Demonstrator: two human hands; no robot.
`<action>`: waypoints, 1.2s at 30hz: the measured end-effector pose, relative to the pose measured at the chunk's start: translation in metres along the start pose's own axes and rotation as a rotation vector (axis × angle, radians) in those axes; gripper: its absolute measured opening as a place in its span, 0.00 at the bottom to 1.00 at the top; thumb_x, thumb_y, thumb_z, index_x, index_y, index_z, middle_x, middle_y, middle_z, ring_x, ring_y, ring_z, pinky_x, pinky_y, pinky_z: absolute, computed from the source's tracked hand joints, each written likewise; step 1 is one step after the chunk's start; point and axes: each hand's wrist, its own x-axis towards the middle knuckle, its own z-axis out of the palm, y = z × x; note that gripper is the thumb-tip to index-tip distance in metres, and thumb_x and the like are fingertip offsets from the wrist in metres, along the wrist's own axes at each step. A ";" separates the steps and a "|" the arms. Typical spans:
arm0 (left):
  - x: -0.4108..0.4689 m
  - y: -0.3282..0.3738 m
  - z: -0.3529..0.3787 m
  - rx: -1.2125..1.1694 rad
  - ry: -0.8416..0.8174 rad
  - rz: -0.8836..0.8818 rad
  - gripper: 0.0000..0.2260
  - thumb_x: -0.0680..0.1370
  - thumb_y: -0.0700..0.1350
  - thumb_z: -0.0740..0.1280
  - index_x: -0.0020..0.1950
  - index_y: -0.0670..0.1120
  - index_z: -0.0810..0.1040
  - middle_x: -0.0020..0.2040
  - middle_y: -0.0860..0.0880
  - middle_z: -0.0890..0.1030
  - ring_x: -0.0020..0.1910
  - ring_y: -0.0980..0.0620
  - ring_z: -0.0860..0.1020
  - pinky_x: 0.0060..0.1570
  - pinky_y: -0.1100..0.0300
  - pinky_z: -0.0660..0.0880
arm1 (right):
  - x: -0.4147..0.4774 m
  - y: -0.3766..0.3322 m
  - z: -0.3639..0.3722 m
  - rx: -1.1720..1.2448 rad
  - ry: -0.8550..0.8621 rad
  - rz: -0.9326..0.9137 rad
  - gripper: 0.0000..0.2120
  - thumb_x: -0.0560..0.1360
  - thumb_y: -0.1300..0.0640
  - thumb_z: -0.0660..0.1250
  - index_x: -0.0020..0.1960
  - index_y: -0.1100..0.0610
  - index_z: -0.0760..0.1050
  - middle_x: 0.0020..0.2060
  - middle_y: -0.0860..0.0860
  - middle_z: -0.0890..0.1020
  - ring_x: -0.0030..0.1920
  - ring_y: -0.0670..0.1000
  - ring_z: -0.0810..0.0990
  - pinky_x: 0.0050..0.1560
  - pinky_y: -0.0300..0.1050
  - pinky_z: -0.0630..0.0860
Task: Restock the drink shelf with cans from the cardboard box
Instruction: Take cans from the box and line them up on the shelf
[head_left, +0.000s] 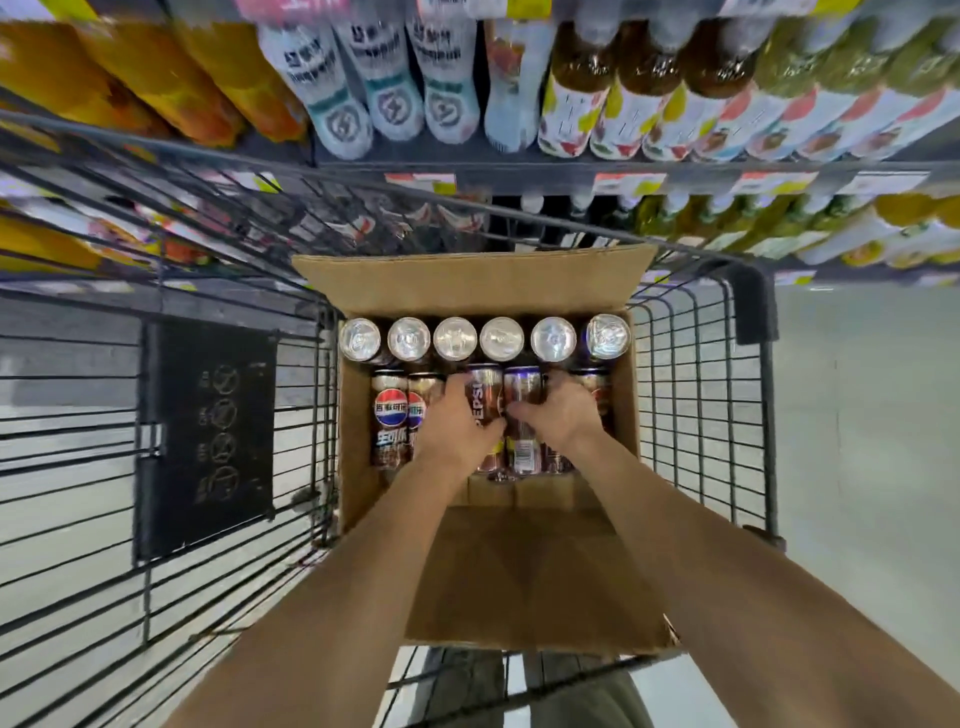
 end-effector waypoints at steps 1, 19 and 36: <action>0.002 -0.001 0.002 -0.024 0.011 -0.014 0.32 0.74 0.52 0.78 0.73 0.49 0.68 0.65 0.46 0.77 0.58 0.46 0.80 0.57 0.48 0.80 | 0.003 -0.002 0.000 0.018 -0.003 0.012 0.34 0.69 0.41 0.78 0.66 0.59 0.72 0.54 0.56 0.83 0.56 0.57 0.82 0.49 0.46 0.78; 0.018 -0.023 0.015 -0.325 -0.036 -0.147 0.28 0.66 0.45 0.82 0.64 0.50 0.78 0.55 0.52 0.84 0.56 0.50 0.82 0.59 0.52 0.79 | 0.012 0.005 0.026 0.085 0.024 0.040 0.36 0.57 0.34 0.77 0.57 0.57 0.79 0.53 0.54 0.82 0.53 0.53 0.80 0.55 0.49 0.81; -0.036 -0.024 -0.001 -0.618 -0.109 -0.073 0.41 0.66 0.55 0.83 0.76 0.53 0.71 0.62 0.55 0.84 0.60 0.56 0.83 0.64 0.49 0.79 | -0.037 0.025 0.008 0.632 -0.059 -0.055 0.25 0.68 0.59 0.81 0.62 0.56 0.76 0.52 0.50 0.86 0.51 0.49 0.86 0.55 0.54 0.83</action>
